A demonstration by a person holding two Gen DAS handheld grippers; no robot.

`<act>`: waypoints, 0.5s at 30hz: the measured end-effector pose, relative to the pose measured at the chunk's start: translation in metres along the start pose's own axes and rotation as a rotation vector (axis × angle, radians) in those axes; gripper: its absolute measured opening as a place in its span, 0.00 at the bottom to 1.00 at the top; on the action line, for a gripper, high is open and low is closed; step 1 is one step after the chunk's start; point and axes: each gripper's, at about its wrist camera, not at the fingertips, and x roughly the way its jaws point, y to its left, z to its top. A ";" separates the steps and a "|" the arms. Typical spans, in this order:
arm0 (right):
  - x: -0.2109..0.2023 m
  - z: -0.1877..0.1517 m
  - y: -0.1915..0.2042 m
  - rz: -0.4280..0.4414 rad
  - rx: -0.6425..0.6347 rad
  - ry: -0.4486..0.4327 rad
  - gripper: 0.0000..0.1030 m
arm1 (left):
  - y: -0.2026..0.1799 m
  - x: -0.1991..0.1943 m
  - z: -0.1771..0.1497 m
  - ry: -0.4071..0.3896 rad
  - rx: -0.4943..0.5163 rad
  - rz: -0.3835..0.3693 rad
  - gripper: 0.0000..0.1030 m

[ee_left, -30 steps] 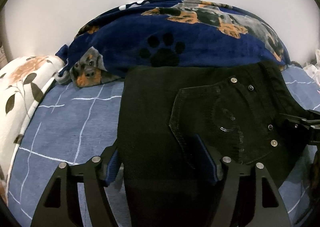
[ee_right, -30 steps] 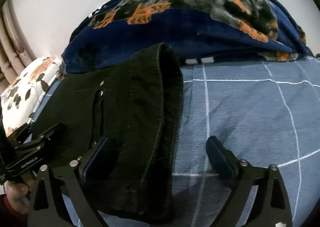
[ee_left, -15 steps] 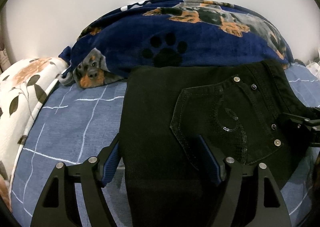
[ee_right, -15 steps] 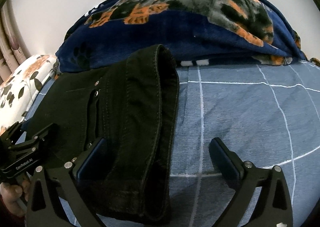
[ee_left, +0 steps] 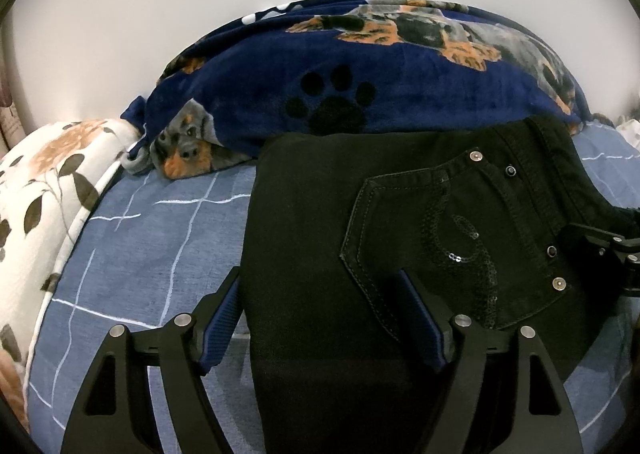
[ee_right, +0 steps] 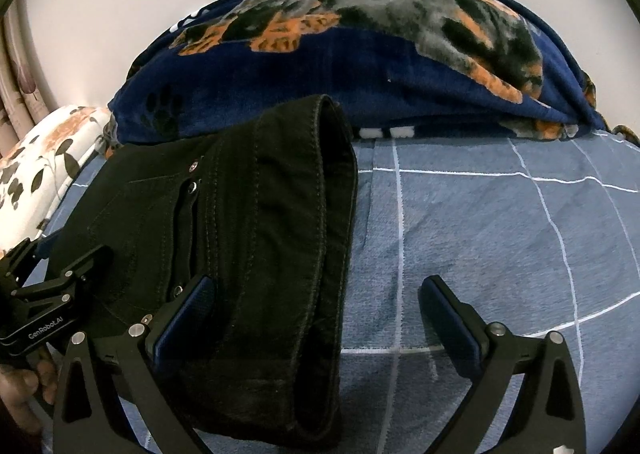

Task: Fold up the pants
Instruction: 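Open the right gripper and release the folded jeans edge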

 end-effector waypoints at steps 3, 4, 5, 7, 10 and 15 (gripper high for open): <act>0.000 0.000 0.001 -0.003 -0.001 -0.001 0.98 | 0.000 0.000 0.000 0.000 0.001 0.001 0.74; 0.000 0.000 0.001 -0.004 -0.002 -0.002 0.98 | 0.000 0.000 0.000 0.000 0.001 0.001 0.75; 0.000 0.000 0.001 -0.005 -0.003 -0.003 0.98 | 0.000 0.000 0.000 0.000 0.002 0.003 0.75; 0.000 0.001 0.002 -0.008 -0.005 -0.005 0.98 | 0.000 0.000 0.000 0.000 0.003 0.004 0.75; -0.001 0.000 0.002 -0.012 -0.006 -0.007 0.98 | 0.000 0.000 0.000 0.001 0.006 0.010 0.75; -0.001 0.001 0.003 -0.018 -0.010 -0.011 0.98 | -0.001 0.001 0.000 0.002 0.013 0.020 0.76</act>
